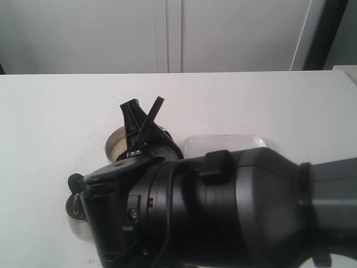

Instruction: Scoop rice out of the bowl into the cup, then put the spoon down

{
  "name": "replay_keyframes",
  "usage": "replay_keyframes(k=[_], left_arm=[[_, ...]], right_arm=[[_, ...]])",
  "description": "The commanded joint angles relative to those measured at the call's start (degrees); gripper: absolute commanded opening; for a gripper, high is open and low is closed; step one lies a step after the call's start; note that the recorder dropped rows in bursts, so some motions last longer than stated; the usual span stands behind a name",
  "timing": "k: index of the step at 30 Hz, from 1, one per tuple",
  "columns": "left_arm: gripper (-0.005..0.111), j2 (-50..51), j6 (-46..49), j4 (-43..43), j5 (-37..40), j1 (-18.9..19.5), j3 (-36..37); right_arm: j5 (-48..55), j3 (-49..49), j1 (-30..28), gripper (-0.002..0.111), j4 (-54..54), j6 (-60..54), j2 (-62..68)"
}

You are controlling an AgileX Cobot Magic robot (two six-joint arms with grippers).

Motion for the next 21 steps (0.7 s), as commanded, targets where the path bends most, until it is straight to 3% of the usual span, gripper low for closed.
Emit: replay_keyframes(k=[1, 21], left_arm=[[0.014, 0.04, -0.1, -0.37, -0.19, 0.09, -0.41], [0.014, 0.04, -0.1, -0.37, -0.19, 0.09, -0.41]], right_arm=[[-0.78, 0.2, 0.05, 0.0, -2.1, -1.54, -0.1], [-0.82, 0.2, 0.05, 0.0, -6.74, -6.6, -0.1]])
